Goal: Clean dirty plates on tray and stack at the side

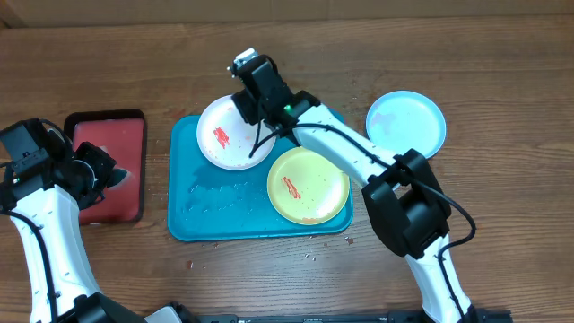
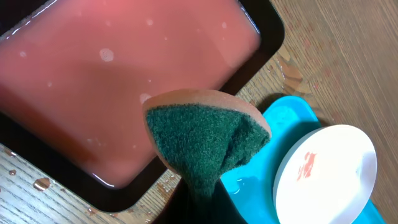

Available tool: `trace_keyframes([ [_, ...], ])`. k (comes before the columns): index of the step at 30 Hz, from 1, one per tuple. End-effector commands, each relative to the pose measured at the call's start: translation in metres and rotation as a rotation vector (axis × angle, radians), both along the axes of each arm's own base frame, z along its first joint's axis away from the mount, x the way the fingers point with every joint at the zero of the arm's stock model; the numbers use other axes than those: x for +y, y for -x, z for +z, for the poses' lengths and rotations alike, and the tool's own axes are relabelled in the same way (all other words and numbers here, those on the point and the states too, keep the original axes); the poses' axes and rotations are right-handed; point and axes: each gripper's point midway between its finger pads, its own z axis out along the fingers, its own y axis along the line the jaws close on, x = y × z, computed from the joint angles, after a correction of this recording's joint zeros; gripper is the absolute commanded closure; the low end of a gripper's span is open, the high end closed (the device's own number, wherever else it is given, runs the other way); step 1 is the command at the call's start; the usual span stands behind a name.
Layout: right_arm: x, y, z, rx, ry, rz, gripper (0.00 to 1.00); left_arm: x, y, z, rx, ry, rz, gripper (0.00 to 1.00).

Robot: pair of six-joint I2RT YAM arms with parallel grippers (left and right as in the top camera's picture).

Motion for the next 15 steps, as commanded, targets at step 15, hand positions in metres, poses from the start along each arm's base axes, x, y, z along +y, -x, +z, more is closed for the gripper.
trace_keyframes([
  [15, -0.021, 0.011, -0.059, 0.250, -0.038, 0.069, 0.42, -0.004, -0.004, 0.002, -0.016, -0.001, -0.034, 0.96],
])
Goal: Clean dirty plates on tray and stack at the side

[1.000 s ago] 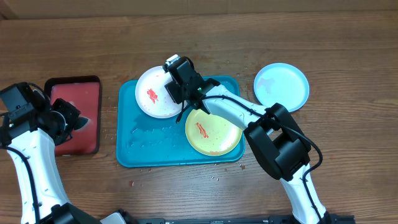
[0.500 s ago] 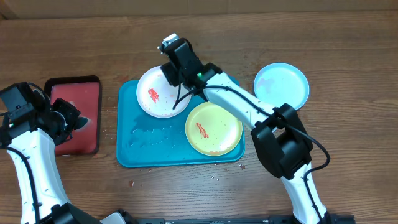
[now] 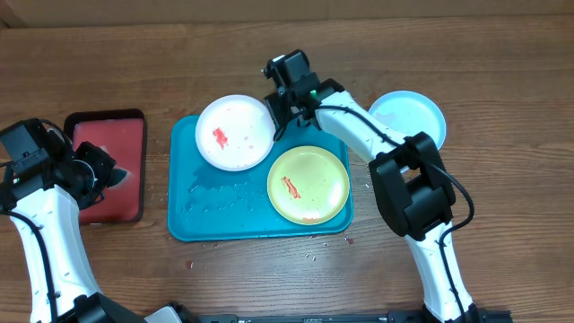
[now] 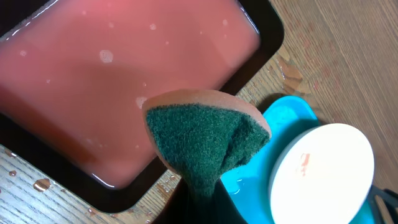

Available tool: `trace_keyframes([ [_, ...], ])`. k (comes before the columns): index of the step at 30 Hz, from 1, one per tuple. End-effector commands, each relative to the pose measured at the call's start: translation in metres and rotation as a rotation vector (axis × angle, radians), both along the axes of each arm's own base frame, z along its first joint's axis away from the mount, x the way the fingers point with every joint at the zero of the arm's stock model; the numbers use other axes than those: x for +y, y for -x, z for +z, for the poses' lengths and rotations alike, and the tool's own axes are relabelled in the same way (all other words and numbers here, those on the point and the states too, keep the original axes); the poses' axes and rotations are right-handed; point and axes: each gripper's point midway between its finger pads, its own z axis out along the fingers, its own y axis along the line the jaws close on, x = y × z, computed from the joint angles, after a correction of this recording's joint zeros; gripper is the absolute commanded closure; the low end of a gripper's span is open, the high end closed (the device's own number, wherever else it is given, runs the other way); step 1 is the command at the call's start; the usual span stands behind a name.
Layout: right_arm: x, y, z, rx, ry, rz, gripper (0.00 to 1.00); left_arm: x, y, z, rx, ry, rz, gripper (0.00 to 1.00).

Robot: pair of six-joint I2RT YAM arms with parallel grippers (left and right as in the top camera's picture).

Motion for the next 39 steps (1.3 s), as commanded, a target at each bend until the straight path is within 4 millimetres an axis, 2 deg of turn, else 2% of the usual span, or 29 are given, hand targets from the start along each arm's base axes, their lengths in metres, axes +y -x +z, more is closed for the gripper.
trace_keyframes([
  [1, 0.025, 0.013, 0.005, 0.001, -0.027, 0.057, 0.41, -0.004, -0.004, 0.002, -0.015, 0.002, -0.033, 0.96],
  [7, 0.026, 0.016, 0.007, 0.008, -0.028, 0.054, 0.41, -0.004, -0.004, 0.002, -0.015, 0.002, -0.033, 0.96],
  [9, 0.026, 0.016, 0.014, 0.006, -0.040, 0.042, 0.41, -0.004, -0.004, 0.002, -0.015, 0.002, -0.033, 0.96],
  [14, 0.032, 0.019, 0.048, -0.014, -0.102, 0.052, 0.41, -0.004, -0.004, 0.002, -0.016, 0.000, -0.033, 0.96],
  [16, 0.040, 0.026, 0.051, 0.013, -0.140, 0.089, 0.42, -0.003, -0.005, 0.002, -0.018, -0.001, -0.033, 0.96],
  [24, 0.050, 0.052, 0.001, 0.142, -0.111, 0.145, 0.45, -0.004, -0.005, 0.002, -0.018, 0.000, -0.033, 0.96],
  [28, 0.063, 0.058, -0.006, 0.134, -0.106, 0.175, 0.45, -0.004, -0.005, 0.002, -0.018, 0.000, -0.033, 0.96],
  [31, 0.070, 0.060, -0.007, 0.122, -0.113, 0.186, 0.49, -0.004, -0.005, 0.002, -0.017, 0.000, -0.033, 0.96],
  [39, 0.071, 0.062, -0.032, 0.145, -0.094, 0.182, 0.51, -0.004, -0.005, 0.002, -0.018, 0.000, -0.033, 0.96],
])
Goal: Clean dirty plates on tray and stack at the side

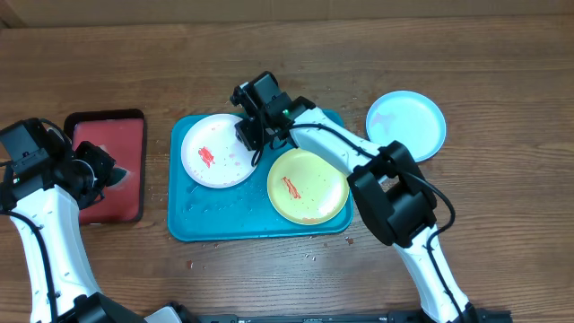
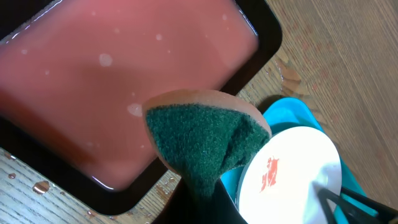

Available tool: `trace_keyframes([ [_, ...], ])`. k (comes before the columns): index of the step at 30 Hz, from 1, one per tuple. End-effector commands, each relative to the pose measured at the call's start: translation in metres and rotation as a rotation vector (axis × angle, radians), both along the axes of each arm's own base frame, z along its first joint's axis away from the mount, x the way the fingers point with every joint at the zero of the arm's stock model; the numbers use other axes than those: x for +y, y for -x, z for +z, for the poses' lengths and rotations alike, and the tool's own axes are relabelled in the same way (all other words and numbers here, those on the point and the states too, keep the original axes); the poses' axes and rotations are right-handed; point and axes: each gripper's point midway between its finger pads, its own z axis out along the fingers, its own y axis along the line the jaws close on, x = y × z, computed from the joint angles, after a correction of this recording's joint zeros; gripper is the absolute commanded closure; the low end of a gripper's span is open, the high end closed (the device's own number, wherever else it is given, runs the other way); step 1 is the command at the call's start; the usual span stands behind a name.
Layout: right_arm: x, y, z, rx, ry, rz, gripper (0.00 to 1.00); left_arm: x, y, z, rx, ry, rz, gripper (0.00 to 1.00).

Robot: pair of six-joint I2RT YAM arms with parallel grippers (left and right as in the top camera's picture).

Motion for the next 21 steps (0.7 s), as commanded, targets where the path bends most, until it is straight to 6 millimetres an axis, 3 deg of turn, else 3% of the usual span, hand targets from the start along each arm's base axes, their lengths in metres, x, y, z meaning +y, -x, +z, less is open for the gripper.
trace_keyframes([
  [1, -0.001, 0.000, -0.017, 0.020, 0.011, 0.001, 0.53, -0.004, -0.003, 0.001, -0.011, 0.003, -0.033, 0.96],
  [6, -0.002, 0.004, -0.030, 0.056, 0.022, -0.019, 0.66, -0.007, -0.005, 0.002, -0.020, 0.012, -0.048, 0.96],
  [9, -0.004, 0.007, -0.031, 0.096, 0.019, -0.067, 0.84, -0.021, -0.013, 0.007, -0.069, 0.029, -0.165, 0.96],
  [13, -0.008, 0.013, -0.028, 0.170, 0.012, -0.159, 0.95, -0.048, -0.026, 0.013, -0.123, 0.044, -0.302, 0.96],
  [21, -0.036, 0.040, 0.006, 0.320, 0.072, -0.341, 0.96, -0.116, -0.043, 0.012, -0.118, -0.019, -0.556, 0.96],
])
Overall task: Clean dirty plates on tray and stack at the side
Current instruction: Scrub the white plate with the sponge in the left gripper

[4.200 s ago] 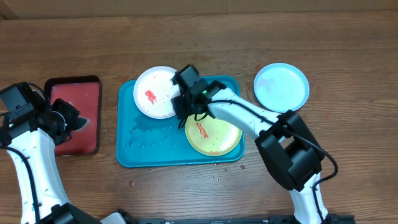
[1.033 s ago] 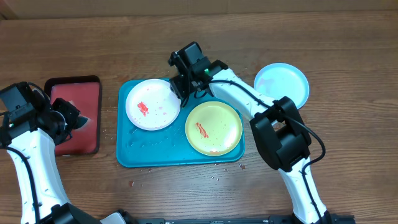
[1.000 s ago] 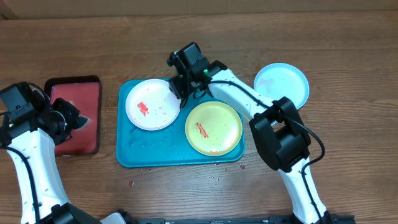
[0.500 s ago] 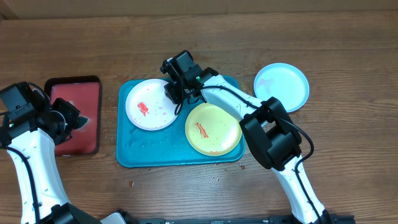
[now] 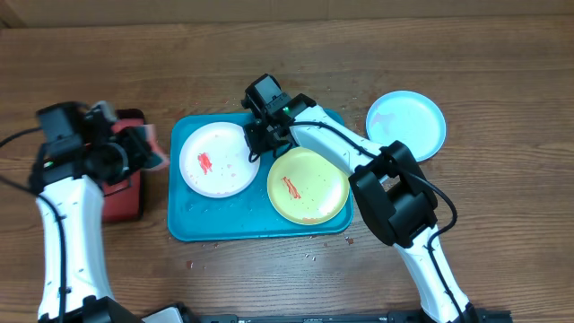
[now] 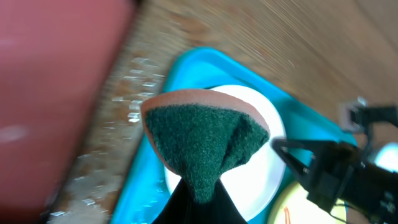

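Note:
A white plate (image 5: 213,160) with a red smear lies at the left of the teal tray (image 5: 193,215). To its right is a yellow plate (image 5: 308,184), also smeared red. My left gripper (image 5: 148,148) is shut on a green-and-orange sponge (image 6: 202,140), which hangs over the tray's left edge just short of the white plate (image 6: 264,186). My right gripper (image 5: 254,144) sits at the white plate's right rim, its fingers (image 6: 292,152) closed on that rim. A clean light-blue plate (image 5: 405,124) lies on the table to the right of the tray.
A black basin of pink water (image 5: 121,193) stands left of the tray, partly under my left arm. Water drops lie on the wood (image 6: 134,109) between the basin (image 6: 50,74) and the tray (image 6: 186,68). Crumbs dot the table in front of the tray.
My left gripper has moved right with the sponge, from over the basin to the tray's left edge by the white plate. The white plate and right gripper have barely shifted.
At first the sponge hung over the basin and my right gripper was over the white plate's right side. Then the right gripper stood past the plate's far right rim. Later the plate lay further left with the gripper on its rim. Now the sponge is beside it.

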Available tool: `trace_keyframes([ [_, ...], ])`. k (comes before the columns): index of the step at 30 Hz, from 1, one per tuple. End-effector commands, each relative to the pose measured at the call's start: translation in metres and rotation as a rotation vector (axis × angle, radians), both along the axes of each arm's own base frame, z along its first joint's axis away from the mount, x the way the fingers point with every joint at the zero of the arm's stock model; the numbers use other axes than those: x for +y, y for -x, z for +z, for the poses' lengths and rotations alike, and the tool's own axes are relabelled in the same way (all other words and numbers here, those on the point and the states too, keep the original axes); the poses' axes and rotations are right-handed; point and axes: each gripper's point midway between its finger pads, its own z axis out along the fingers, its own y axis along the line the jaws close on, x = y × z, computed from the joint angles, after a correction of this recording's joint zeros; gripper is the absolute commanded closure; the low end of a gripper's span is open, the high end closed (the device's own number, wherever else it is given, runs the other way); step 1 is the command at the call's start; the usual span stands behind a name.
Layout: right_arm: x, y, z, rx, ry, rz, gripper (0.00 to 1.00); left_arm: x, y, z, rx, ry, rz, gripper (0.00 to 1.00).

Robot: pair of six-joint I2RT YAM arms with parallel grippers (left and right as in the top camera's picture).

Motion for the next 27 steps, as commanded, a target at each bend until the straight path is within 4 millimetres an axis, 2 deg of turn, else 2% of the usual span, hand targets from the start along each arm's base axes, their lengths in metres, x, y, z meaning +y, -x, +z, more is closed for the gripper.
trace_keyframes([
  [1, -0.014, 0.010, 0.016, 0.069, 0.033, -0.149, 0.96, -0.029, -0.005, 0.000, -0.011, -0.048, -0.123, 0.96],
  [4, -0.022, 0.020, 0.029, 0.121, 0.047, -0.214, 0.94, -0.044, -0.007, -0.005, 0.007, -0.096, -0.161, 0.96],
  [8, -0.024, 0.016, 0.031, 0.100, 0.054, -0.228, 0.65, -0.069, -0.010, -0.013, 0.023, -0.094, -0.223, 0.96],
  [9, -0.025, 0.015, 0.030, 0.095, 0.059, -0.230, 0.63, -0.075, -0.012, -0.016, 0.027, -0.093, -0.238, 0.96],
  [15, -0.019, 0.007, 0.022, 0.072, 0.043, -0.232, 0.63, -0.097, -0.018, -0.048, 0.095, -0.082, -0.304, 0.96],
  [18, -0.020, 0.008, 0.017, 0.079, 0.048, -0.232, 0.73, -0.104, -0.023, -0.064, 0.119, -0.078, -0.324, 0.96],
  [23, -0.022, 0.018, 0.008, 0.101, 0.068, -0.227, 0.83, -0.110, -0.030, -0.086, 0.162, -0.046, -0.288, 0.96],
  [27, -0.017, 0.023, 0.007, 0.128, 0.056, -0.259, 0.86, -0.116, -0.031, -0.103, 0.204, -0.027, -0.270, 0.96],
])
